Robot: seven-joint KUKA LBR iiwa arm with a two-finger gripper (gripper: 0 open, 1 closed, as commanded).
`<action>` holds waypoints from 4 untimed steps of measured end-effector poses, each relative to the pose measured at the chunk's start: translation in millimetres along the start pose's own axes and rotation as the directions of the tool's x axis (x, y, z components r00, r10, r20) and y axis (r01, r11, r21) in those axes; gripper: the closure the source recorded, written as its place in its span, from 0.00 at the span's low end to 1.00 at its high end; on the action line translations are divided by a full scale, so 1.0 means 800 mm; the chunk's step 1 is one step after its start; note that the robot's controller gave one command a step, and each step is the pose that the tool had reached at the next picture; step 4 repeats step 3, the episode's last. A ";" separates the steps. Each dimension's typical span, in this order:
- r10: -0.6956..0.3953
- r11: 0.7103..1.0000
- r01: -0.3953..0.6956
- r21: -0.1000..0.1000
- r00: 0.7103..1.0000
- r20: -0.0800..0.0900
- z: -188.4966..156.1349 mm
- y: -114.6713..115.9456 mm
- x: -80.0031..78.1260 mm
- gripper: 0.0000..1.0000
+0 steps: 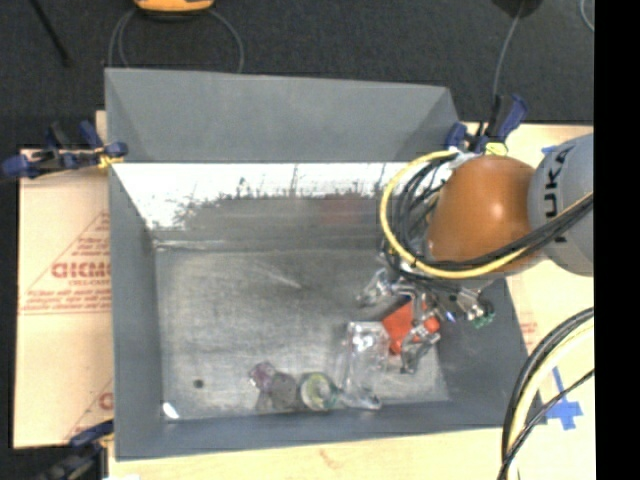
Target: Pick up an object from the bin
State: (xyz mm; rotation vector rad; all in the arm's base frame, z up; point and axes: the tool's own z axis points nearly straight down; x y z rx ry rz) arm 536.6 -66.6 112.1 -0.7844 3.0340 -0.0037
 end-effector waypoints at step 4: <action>-0.619 0.785 0.619 0.005 0.785 0.001 -0.143 -0.060 -0.018 1.00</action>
Offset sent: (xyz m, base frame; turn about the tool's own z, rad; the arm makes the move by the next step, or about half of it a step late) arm -0.0120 -0.0255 -0.0416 -0.5492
